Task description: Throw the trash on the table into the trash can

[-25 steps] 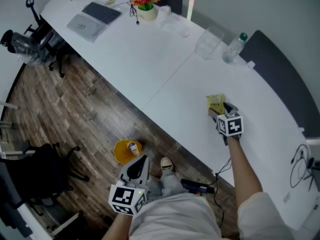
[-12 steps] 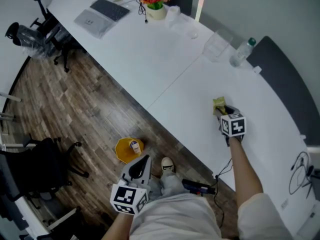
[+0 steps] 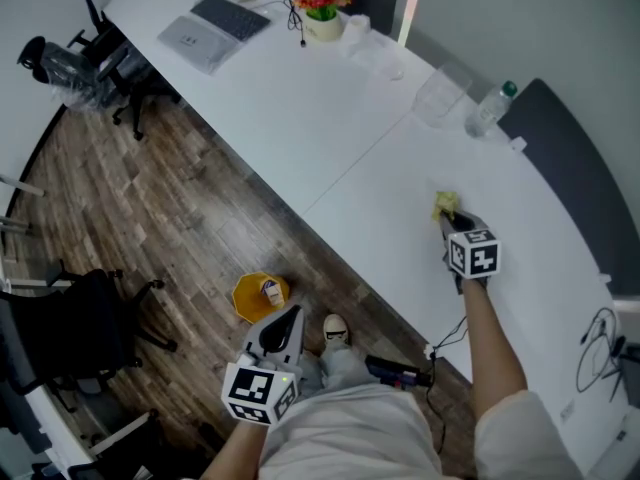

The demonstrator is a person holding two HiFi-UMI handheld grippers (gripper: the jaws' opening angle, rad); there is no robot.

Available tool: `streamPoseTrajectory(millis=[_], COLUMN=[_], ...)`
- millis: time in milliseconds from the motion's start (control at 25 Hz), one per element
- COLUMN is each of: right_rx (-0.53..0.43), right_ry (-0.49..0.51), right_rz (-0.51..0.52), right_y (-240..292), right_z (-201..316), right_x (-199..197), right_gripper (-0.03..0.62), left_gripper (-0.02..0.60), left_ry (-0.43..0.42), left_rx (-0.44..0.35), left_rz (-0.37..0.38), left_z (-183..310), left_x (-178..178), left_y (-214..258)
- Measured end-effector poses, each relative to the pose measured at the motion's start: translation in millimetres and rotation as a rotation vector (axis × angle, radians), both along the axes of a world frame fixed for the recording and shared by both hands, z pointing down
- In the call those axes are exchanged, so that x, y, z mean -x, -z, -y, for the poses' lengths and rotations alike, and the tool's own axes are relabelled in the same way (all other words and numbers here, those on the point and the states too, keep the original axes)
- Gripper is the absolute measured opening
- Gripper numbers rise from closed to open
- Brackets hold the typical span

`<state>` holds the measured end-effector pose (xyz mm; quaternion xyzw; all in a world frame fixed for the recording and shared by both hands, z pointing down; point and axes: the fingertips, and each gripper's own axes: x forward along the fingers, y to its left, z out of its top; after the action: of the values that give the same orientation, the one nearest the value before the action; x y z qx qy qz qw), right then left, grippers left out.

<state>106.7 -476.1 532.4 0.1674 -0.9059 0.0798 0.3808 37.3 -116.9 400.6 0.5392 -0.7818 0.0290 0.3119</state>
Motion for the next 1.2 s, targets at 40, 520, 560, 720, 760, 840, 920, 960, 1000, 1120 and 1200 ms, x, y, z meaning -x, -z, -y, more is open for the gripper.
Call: streamPoseTrajectory(millis=[40, 520, 560, 720, 760, 840, 920, 960, 1000, 1120, 1200], right_rx=[-0.001, -0.023, -0.024, -0.012, -0.011, -0.006, 0.01, 0.02, 0.032, 0.066, 0.087], right_ry=[0.002, 0.067, 0.077, 0.127, 0.142, 0.179, 0.225, 0.247, 0.266, 0.325, 0.373], right_rz=[0.004, 0.085, 0.09, 0.115, 0.118, 0.127, 0.134, 0.138, 0.143, 0.156, 0.165], right_y=[3, 47, 50, 60, 63, 68, 70, 70, 71, 74, 78], right_z=[-2, -48, -54, -80, -88, -105, -125, -135, -146, -187, -217], right_x=[1, 21, 25, 42, 47, 58, 71, 77, 82, 95, 105], right_gripper=[0.064, 0.062, 0.061, 0.06, 0.06, 0.06, 0.06, 0.06, 0.06, 0.06, 0.06], left_gripper=[0.0, 0.0, 0.0, 0.0, 0.0, 0.0, 0.0, 0.0, 0.0, 0.0, 0.0], left_ry=[0.002, 0.079, 0.088, 0.132, 0.144, 0.17, 0.202, 0.218, 0.233, 0.281, 0.32], left_rx=[-0.002, -0.038, -0.041, -0.051, -0.052, -0.055, -0.059, -0.06, -0.061, -0.065, -0.069], left_rz=[0.001, 0.014, 0.016, 0.027, 0.029, 0.036, 0.046, 0.052, 0.056, 0.067, 0.076], left_z=[-2, -41, -47, -71, -78, -94, -109, -117, -124, -151, -170], left_x=[1, 14, 16, 22, 24, 28, 33, 36, 38, 44, 49], left_y=[1, 14, 15, 19, 19, 21, 23, 24, 24, 28, 31])
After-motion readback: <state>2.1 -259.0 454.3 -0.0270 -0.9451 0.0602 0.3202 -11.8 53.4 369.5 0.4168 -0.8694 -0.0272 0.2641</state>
